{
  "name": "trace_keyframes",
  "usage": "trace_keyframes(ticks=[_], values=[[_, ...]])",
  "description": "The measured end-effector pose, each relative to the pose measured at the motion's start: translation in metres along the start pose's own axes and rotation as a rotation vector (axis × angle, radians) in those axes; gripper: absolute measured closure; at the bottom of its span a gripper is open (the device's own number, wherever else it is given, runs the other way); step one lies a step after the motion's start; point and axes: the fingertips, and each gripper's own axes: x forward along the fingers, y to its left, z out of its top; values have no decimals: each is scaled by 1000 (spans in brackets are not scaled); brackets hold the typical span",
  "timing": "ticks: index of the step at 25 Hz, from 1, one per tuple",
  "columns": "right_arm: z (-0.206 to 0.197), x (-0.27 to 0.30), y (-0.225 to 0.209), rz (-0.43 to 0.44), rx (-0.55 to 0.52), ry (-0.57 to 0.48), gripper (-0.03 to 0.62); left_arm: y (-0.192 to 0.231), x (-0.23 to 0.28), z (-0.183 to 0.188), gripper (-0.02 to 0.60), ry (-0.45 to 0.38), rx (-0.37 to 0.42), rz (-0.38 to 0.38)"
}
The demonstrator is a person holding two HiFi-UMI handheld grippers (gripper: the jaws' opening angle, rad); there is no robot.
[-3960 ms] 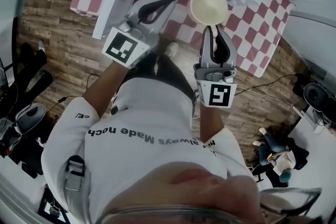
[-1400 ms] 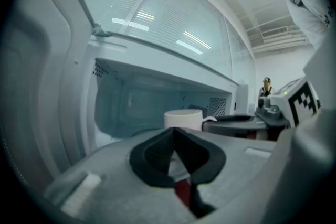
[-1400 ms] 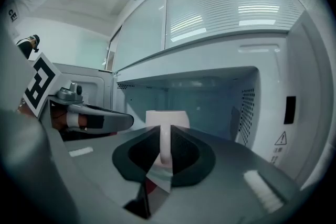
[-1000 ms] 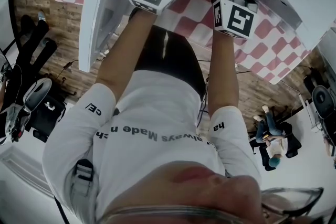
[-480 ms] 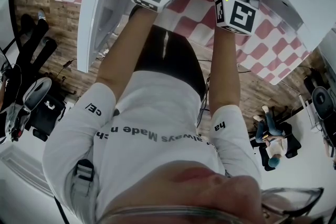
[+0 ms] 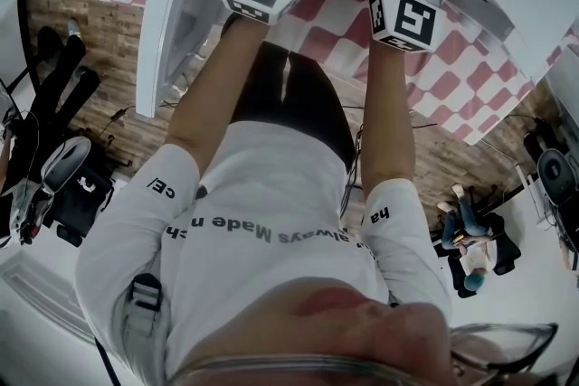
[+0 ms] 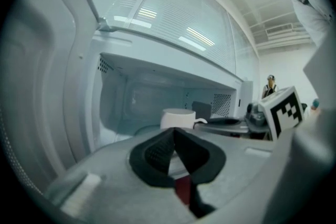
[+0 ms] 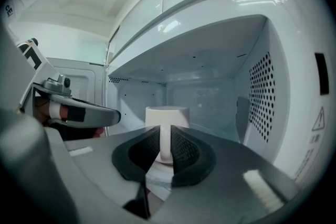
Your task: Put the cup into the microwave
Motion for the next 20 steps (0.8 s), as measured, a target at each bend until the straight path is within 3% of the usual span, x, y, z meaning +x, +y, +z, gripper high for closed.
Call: trace_keyframes(ticks=[6, 9, 20], values=[[-12, 1, -4, 1, 11, 50, 546, -5, -4, 1, 578, 15, 1, 3], [-15, -1, -7, -19, 21, 86, 457, -10, -9, 4, 578, 21, 0, 0], [52, -77, 15, -10, -13, 57, 507, -51, -51, 59, 578, 4, -26, -41]])
